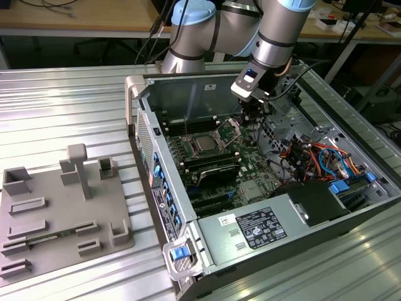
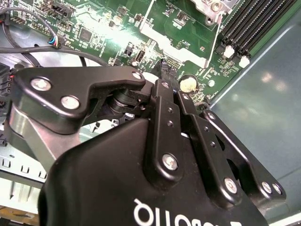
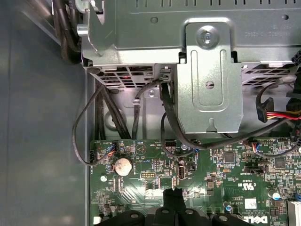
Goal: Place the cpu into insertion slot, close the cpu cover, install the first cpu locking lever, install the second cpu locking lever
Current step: 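Close the cpu cover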
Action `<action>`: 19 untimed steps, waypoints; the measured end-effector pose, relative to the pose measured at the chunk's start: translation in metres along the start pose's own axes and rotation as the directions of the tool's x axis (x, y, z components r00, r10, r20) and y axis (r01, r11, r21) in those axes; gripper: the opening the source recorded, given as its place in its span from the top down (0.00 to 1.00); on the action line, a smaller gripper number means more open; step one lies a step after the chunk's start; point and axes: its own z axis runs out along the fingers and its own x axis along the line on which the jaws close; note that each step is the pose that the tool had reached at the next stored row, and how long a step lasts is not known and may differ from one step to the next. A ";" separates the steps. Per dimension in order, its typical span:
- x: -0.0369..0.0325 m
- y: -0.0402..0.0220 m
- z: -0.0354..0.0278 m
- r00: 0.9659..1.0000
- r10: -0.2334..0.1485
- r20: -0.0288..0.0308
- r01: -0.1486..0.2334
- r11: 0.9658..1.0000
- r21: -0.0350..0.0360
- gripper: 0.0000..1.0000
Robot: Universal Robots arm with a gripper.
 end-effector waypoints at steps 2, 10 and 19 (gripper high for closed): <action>0.0001 0.0000 0.0007 1.000 0.000 0.000 0.000 1.000 0.000 0.89; 0.0001 -0.0001 0.0048 1.000 0.000 0.000 0.000 1.000 0.002 0.89; 0.0001 -0.0020 0.0049 1.000 0.000 0.000 0.000 1.000 0.002 0.89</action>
